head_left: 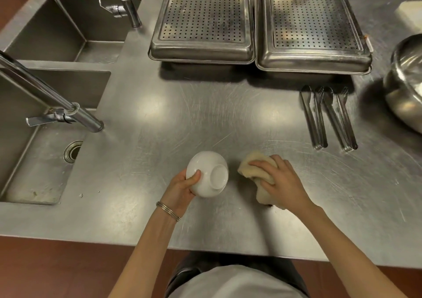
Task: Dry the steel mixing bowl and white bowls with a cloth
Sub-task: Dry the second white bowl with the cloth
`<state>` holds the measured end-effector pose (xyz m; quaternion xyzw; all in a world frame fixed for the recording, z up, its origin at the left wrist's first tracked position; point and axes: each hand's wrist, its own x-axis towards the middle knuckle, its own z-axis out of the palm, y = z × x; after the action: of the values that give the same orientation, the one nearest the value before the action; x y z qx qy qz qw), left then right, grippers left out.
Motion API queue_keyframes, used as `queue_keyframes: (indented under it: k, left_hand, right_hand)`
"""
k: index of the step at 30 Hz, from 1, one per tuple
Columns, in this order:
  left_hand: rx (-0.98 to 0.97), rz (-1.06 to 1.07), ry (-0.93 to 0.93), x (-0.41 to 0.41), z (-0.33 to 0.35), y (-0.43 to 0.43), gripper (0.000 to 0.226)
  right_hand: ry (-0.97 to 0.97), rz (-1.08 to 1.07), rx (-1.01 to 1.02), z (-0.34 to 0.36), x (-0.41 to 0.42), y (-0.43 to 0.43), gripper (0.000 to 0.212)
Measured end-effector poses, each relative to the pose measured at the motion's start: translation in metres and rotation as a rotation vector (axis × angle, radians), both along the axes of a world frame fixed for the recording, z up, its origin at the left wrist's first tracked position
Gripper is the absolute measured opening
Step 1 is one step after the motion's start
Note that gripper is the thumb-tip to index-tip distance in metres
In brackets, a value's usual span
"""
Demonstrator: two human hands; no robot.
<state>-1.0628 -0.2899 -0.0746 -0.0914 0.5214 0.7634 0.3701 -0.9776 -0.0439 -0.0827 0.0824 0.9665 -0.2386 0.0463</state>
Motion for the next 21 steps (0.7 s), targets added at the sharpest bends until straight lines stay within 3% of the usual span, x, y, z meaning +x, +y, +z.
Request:
queue_keyframes:
  k: [3, 6, 13, 16, 21]
  left_hand:
    - [-0.071, -0.01, 0.097, 0.011, 0.004, 0.015, 0.037]
    - [-0.058, -0.083, 0.158, 0.024, 0.01, 0.029, 0.03]
    - [-0.008, -0.013, 0.172, 0.03, 0.015, 0.019, 0.056]
    - [0.03, 0.03, 0.136, 0.022, 0.025, 0.022, 0.043]
    - [0.309, 0.165, -0.076, 0.012, 0.037, 0.024, 0.034]
  right_hand:
    - [0.181, 0.078, -0.159, 0.04, -0.004, -0.028, 0.051]
    - [0.227, 0.17, -0.14, 0.054, -0.01, -0.058, 0.043]
    - [0.117, -0.14, -0.031, 0.034, -0.023, -0.027, 0.049]
    - [0.199, -0.095, -0.067, 0.037, -0.012, -0.04, 0.052]
    - [0.141, -0.17, -0.004, 0.022, 0.012, -0.04, 0.041]
